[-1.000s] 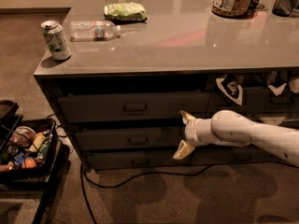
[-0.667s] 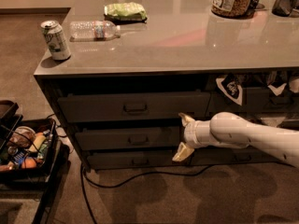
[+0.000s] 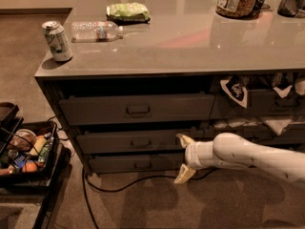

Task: Open middle drawer

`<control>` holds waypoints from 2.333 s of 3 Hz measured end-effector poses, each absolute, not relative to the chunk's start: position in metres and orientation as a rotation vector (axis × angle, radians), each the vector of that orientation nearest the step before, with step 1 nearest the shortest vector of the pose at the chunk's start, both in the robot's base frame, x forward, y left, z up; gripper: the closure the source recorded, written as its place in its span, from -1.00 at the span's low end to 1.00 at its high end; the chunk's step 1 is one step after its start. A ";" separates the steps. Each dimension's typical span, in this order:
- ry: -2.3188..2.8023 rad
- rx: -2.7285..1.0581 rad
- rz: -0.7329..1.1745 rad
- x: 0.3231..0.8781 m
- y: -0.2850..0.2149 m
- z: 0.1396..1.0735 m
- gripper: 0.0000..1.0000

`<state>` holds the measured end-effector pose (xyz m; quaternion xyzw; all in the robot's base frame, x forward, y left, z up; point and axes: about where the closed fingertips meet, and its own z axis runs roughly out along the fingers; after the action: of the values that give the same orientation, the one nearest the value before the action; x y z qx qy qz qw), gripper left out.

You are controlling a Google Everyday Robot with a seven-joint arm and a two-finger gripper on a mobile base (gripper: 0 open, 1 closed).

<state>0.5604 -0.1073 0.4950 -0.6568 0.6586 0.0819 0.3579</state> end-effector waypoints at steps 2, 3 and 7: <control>1.518 -1.735 0.331 0.549 -0.080 0.439 -1.00; 1.518 -1.735 0.331 0.549 -0.080 0.439 -1.00; 1.470 -1.806 0.296 0.610 -0.076 0.455 -1.00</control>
Offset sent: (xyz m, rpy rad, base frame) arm -0.0063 0.0342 -0.0734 0.1339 -0.0822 0.1886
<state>0.6102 -0.0757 0.4548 -0.7094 0.5775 0.1161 0.3870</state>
